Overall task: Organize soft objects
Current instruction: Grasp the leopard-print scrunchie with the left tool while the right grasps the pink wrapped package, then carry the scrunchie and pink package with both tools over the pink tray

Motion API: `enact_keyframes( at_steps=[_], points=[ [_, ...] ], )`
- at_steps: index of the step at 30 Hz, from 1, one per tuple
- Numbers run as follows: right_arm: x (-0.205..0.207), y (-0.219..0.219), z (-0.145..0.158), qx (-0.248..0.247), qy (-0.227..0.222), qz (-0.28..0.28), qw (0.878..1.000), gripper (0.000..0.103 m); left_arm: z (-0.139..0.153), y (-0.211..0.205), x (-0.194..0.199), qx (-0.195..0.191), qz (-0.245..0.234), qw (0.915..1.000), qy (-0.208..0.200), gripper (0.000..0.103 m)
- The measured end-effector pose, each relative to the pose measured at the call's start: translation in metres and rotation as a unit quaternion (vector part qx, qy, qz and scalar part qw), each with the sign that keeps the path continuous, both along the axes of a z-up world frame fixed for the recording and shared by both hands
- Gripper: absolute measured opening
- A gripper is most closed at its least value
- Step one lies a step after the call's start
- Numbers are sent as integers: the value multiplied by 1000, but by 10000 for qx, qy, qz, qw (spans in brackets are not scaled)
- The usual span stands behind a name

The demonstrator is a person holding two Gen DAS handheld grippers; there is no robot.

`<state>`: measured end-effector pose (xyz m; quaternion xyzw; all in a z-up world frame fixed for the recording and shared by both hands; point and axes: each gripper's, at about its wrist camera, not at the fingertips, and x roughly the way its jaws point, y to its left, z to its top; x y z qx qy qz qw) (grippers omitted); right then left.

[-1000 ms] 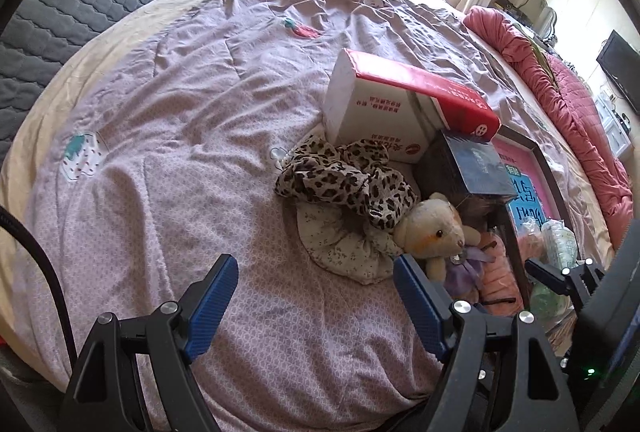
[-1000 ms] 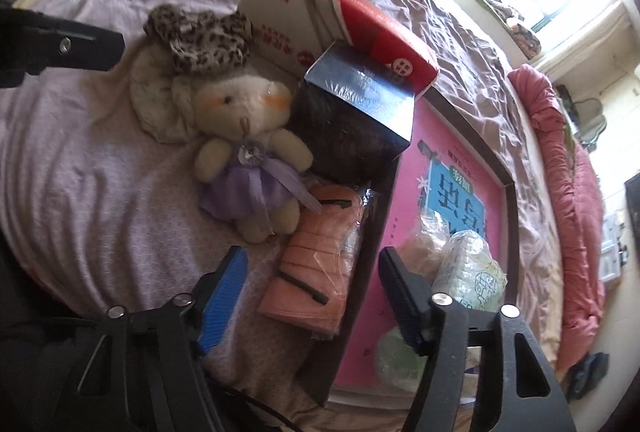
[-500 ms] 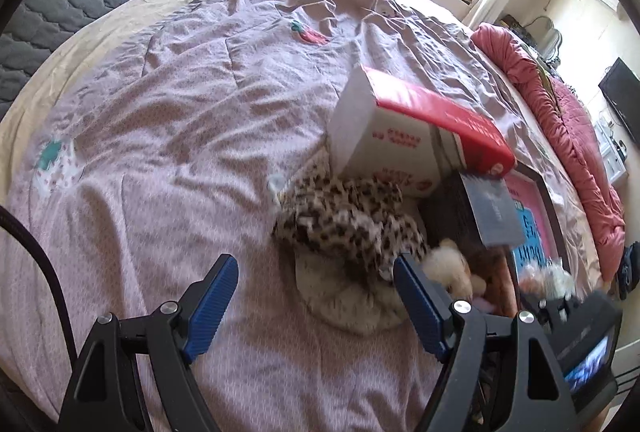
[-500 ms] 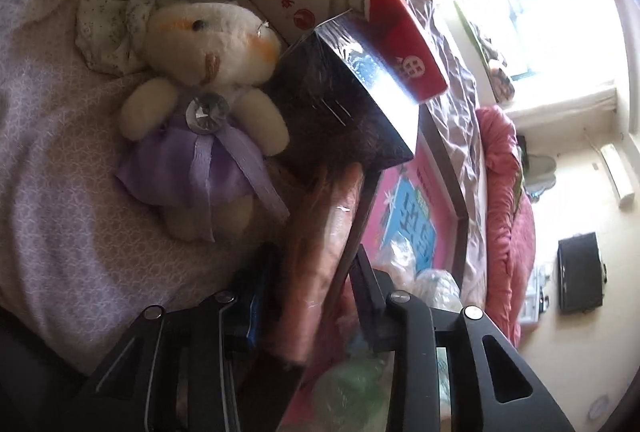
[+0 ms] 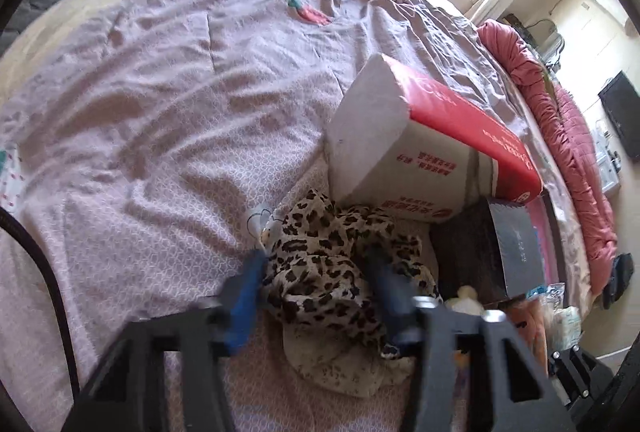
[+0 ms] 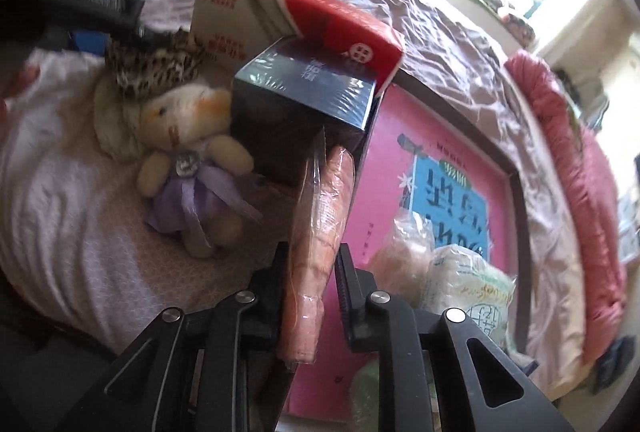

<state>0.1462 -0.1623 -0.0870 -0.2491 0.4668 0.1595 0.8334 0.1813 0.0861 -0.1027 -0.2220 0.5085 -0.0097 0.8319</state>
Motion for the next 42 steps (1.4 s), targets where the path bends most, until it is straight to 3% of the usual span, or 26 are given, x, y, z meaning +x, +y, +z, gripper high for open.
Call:
enact_keyframes(
  at_steps=[3,7,13,17,27,42],
  points=[
    [4,-6,4,329,110,-130,9993,20,-2,7,0,-248,20,9997,-90,17],
    [-2,-7,16,686,200,-263,9971,17,6,16,-10,-514,76,9978,-415,15],
    [-21,-17,28,1749,484,-452,9824,15,30,13,-29,-401,35,9968,-694,14],
    [-26,-9,35,1851,449,-284,9813,14,53,5,-45,-124,-22,9959,-900,14],
    [-34,-25,69,2462,236,-387,9681,14,112,-22,-73,-89,-246,9904,-1359,14],
    [-46,-91,128,3029,-372,-824,9487,14,167,-126,-100,244,-1062,9796,-1686,14]
  ],
)
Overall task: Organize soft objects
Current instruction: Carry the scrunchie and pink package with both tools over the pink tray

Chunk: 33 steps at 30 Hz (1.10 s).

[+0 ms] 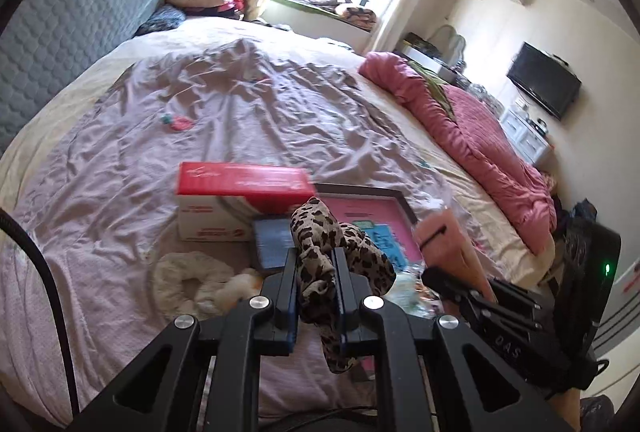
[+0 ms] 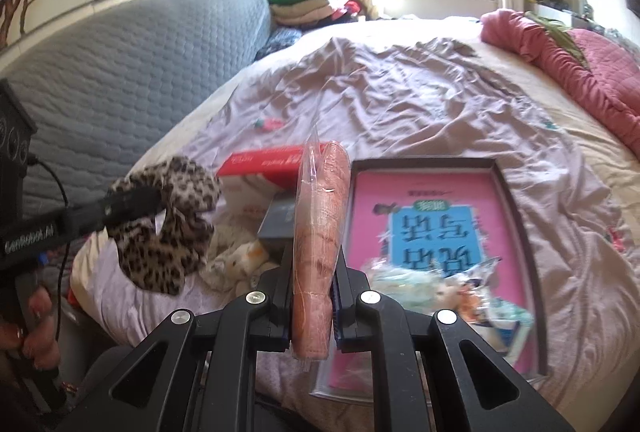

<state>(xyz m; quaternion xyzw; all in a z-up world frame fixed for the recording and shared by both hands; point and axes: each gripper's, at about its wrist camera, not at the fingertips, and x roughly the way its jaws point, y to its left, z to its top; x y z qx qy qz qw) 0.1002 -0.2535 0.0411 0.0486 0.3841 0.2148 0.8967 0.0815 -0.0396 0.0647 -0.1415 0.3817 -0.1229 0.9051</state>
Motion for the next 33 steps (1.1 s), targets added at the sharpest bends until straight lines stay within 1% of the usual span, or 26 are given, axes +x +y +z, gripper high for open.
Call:
enact_keyframes(
  at_steps=[10,17,23,33],
  points=[
    [-10,-55,24,187,-287,-478,9983,14,19,-60,-3,195,-453,9987,-117,14],
    [-16,-85,29,339,-371,-704,9963,14,27,-91,4,270,-654,9974,-159,14],
    [-16,-104,25,467,-380,-851,9946,14,22,-114,11,334,-799,9962,-128,14],
    [-12,-121,11,543,-304,-935,9937,14,-2,-153,27,514,-1024,9934,76,14]
  ],
)
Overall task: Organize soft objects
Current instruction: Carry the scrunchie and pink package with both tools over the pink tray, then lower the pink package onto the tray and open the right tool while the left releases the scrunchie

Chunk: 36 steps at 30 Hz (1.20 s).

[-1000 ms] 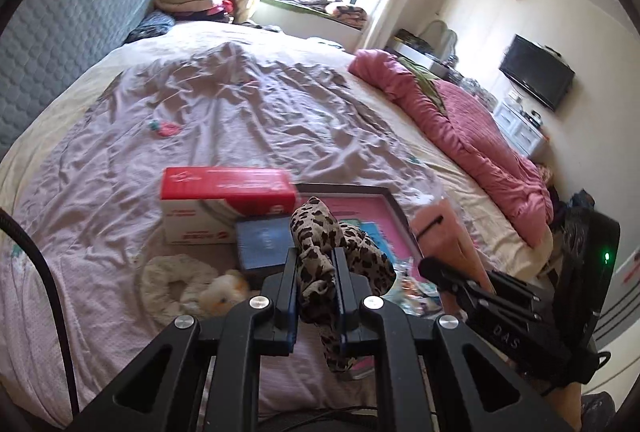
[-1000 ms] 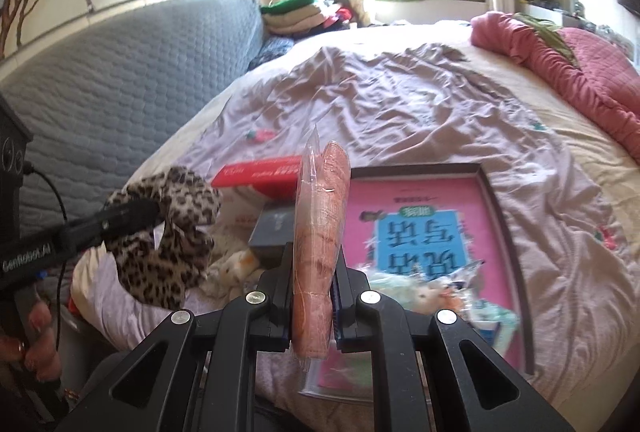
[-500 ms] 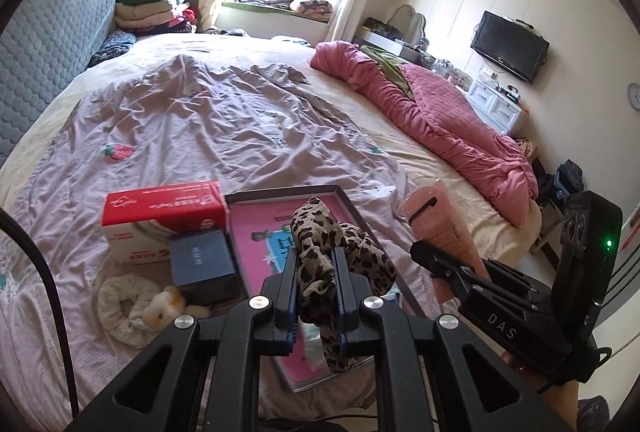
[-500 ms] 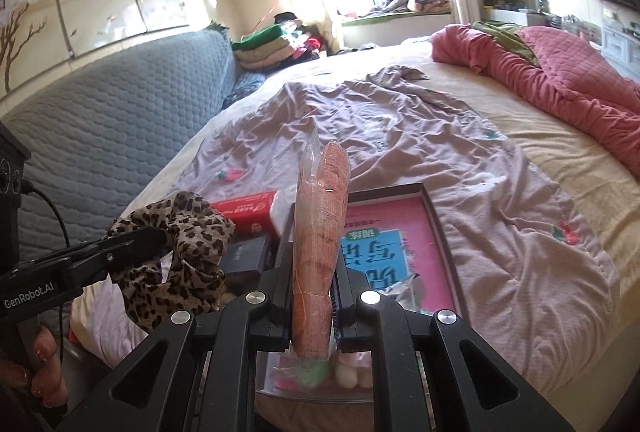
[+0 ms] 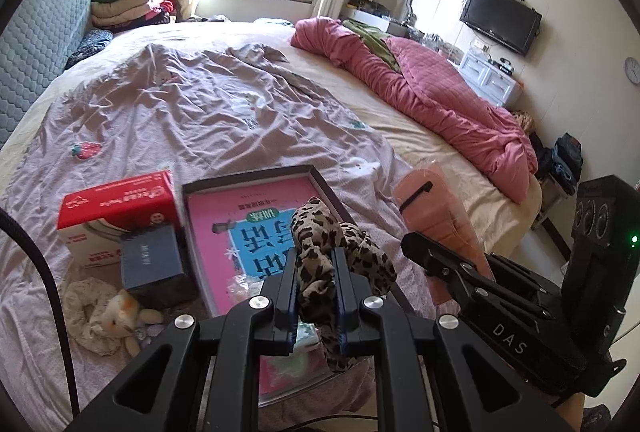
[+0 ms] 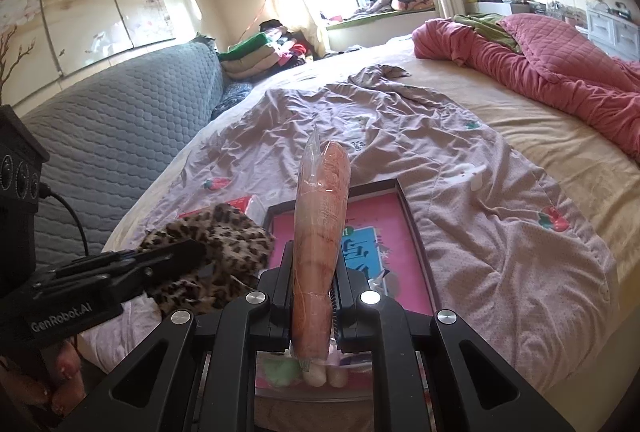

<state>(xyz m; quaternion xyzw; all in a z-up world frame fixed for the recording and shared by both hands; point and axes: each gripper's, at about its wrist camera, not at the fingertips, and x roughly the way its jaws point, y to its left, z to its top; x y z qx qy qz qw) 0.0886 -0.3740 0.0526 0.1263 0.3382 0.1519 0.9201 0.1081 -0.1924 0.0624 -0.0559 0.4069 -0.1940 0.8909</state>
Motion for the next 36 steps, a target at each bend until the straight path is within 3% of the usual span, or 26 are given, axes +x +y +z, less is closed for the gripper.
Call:
enact_keyframes(
  at_steps=[16,36],
  points=[
    [23,-22,-42,-116,407,-197,9989,14,-54,-35,25,210,-272,9979,543,14],
    [60,-22,-105,-523,1133,-221,9919,17,-92,-45,46,328,-369,9941,969,15]
  ],
)
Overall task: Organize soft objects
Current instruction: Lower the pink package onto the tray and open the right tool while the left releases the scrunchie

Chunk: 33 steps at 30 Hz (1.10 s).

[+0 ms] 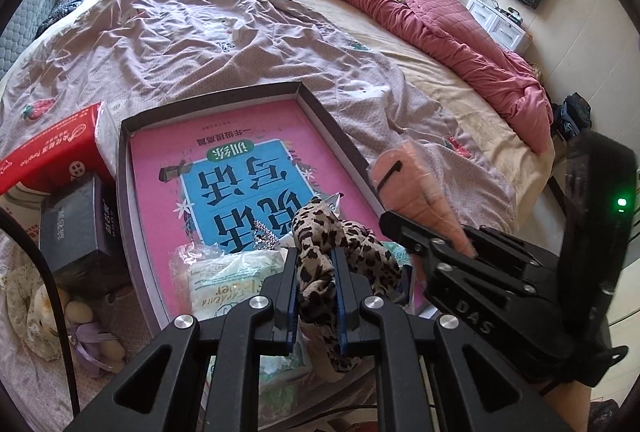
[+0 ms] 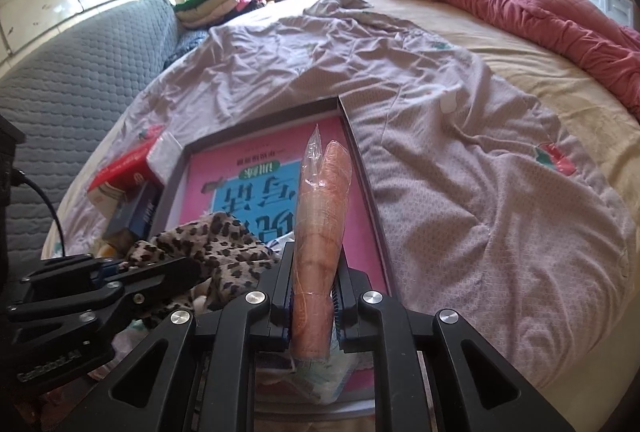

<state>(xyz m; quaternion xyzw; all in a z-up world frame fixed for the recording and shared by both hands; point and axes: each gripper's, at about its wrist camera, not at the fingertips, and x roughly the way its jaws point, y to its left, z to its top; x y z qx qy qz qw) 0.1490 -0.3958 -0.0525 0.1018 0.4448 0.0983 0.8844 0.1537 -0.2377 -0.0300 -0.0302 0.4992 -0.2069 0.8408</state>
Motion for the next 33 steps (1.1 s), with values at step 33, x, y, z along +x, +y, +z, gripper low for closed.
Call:
enact_keyframes(
  at_steps=[33],
  points=[
    [-10,-15,18,159,-167,-331,9992,45,1,5,2,111,54,9999,69,22]
  ],
)
